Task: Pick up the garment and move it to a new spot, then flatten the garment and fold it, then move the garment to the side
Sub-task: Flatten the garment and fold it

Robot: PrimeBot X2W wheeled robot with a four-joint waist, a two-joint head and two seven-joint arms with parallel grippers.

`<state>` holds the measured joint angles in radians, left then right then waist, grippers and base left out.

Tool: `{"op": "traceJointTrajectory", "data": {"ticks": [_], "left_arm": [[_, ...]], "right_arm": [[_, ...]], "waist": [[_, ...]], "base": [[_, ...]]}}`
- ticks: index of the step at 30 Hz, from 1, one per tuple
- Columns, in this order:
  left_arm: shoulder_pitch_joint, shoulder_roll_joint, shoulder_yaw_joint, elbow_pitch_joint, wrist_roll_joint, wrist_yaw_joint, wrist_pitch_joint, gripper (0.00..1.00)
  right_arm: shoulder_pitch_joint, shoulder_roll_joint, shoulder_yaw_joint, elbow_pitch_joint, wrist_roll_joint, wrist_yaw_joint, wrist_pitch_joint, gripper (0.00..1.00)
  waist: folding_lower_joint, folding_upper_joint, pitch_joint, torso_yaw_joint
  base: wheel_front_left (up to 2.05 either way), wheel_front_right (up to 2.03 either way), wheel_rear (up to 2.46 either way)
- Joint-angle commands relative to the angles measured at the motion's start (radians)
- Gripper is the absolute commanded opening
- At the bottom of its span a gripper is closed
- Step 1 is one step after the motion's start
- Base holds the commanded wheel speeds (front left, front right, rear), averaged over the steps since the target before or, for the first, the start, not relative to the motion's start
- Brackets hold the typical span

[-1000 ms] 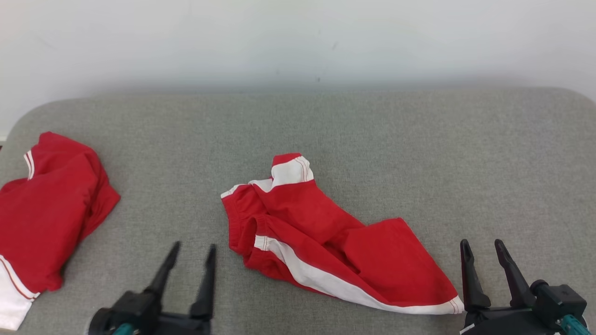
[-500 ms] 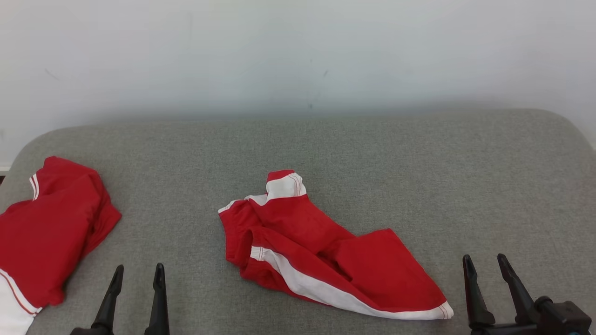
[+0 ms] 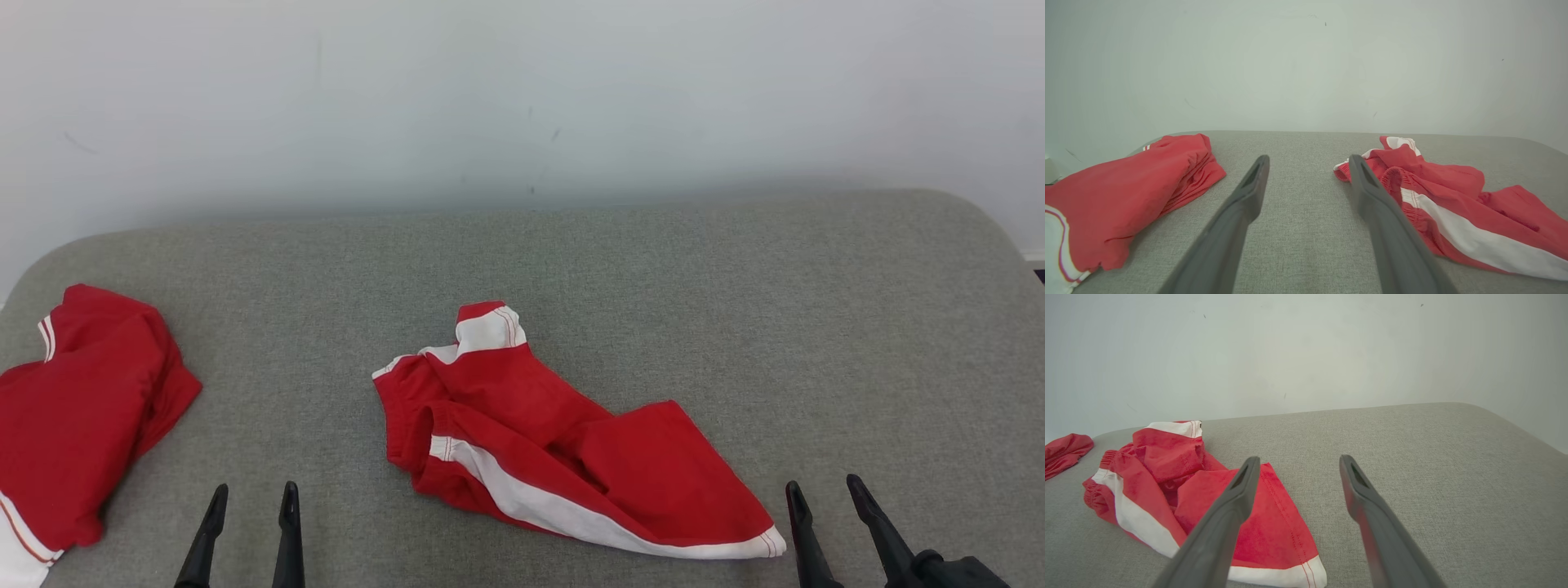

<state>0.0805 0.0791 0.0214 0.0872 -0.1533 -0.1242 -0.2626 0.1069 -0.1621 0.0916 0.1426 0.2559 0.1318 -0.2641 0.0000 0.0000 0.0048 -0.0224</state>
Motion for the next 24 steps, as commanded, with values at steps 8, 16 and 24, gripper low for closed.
{"op": "traceJointTrajectory", "data": {"ticks": [8, 16, 24], "left_arm": [[-0.014, -0.005, 0.0, 0.013, 0.012, -0.007, -0.003, 1.0], [-0.057, 0.012, -0.079, 0.056, -0.006, -0.006, -0.003, 1.0], [-0.172, 0.054, -0.248, 0.17, -0.074, -0.006, -0.003, 1.0]], "right_arm": [[-0.003, 0.005, 0.008, -0.003, -0.006, -0.002, 0.0, 1.0], [-0.018, -0.016, -0.008, 0.027, 0.004, -0.002, 0.0, 1.0], [-0.063, -0.036, 0.017, 0.129, 0.022, -0.002, 0.0, 1.0]], "waist": [[0.0, 0.0, 0.0, 0.0], [0.0, 0.0, 0.014, -0.005], [0.0, 0.0, 0.064, -0.029]], "base": [[0.0, 0.0, 0.0], [0.0, 0.0, 0.0], [0.0, 0.0, 0.0]]}}
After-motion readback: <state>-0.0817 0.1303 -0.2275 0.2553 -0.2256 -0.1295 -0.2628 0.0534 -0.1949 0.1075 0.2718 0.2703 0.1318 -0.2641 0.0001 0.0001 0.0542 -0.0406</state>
